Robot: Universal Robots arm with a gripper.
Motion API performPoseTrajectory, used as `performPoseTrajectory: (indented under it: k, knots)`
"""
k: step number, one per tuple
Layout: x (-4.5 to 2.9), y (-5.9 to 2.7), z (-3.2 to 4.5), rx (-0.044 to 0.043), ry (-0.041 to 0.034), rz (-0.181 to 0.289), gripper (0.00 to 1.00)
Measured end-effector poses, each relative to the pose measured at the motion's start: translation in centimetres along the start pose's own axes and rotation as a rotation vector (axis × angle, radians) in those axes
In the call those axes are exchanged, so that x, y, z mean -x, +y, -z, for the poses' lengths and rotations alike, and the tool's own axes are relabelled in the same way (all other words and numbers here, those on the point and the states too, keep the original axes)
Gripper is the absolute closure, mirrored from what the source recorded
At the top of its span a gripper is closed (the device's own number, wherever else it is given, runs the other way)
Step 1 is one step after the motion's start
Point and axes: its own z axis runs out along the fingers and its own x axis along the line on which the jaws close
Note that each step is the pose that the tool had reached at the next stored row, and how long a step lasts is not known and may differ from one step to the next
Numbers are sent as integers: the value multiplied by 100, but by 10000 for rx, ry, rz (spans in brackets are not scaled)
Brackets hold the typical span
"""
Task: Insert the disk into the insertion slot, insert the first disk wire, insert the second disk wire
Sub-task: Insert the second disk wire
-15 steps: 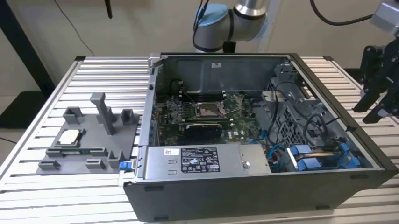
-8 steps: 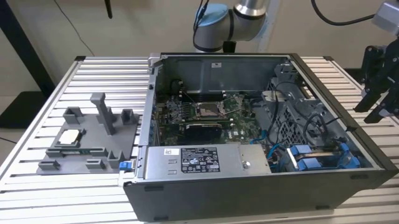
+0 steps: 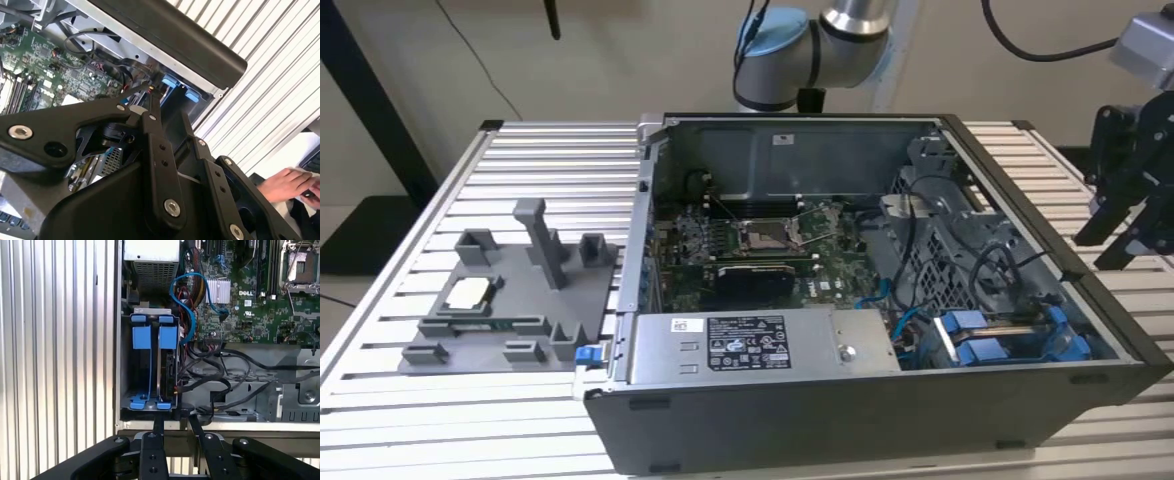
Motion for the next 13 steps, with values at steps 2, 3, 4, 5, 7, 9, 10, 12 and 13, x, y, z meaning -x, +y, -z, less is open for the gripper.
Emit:
performPoseTrajectory:
  k: [2,3,4,5,7,9,10,12,13]
  knots:
    - [-1,0,-36,0,-2,0,67]
    - [-1,0,-55,0,-3,-1,67]
    - [-2,-1,-73,0,-4,-2,67]
    - [-2,-7,-92,0,-6,0,67]
    - [-4,-14,-126,1,-10,0,67]
    - [-4,-19,-158,1,-20,-1,67]
    - [-5,-25,-174,2,-25,0,67]
    - [-6,-37,-204,9,-29,0,67]
    - [-7,-39,-218,11,-28,-1,67]
